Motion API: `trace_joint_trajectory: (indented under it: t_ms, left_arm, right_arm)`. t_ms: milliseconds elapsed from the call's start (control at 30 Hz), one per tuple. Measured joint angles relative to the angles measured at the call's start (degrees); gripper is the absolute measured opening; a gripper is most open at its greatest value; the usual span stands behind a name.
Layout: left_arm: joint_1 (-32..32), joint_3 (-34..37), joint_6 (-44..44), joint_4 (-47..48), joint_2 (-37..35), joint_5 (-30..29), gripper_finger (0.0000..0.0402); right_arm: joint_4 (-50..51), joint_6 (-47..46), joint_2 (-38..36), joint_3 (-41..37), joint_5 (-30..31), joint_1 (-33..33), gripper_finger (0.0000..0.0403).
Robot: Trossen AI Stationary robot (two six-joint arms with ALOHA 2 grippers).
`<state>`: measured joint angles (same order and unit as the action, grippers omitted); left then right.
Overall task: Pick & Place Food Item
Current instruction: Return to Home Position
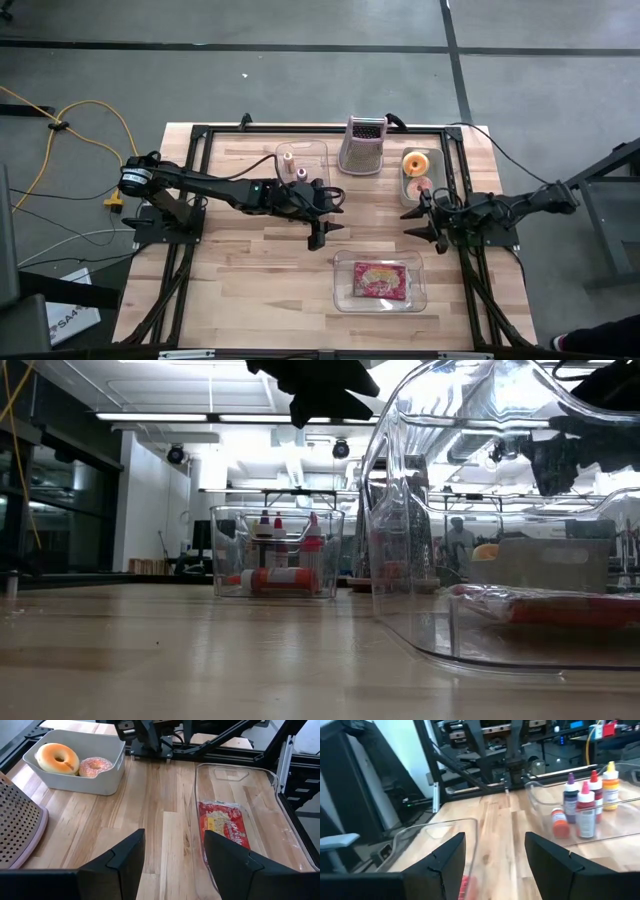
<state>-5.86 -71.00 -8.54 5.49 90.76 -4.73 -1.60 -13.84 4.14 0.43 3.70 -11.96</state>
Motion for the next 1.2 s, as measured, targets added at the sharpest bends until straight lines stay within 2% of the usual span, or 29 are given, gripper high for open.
trace_joint_trajectory:
  t_ms: [167, 500, 1200]
  left_arm:
    - [0.0, 0.0, 0.0, 0.0, 0.0, 0.0, 0.0196]
    - [0.0, 0.0, 0.0, -0.1, 0.0, 0.0, 0.0196]
    - [0.0, 0.0, 0.0, -0.2, 0.0, 0.0, 0.0196]
  right_arm:
    - [0.9, 0.3, 0.2, 0.0, -4.3, 4.1, 0.0193]
    - [0.9, -1.1, 3.6, 0.0, -4.1, 7.7, 0.0193]
    - [1.0, -1.2, 4.1, -0.1, -4.1, 8.3, 0.0193]
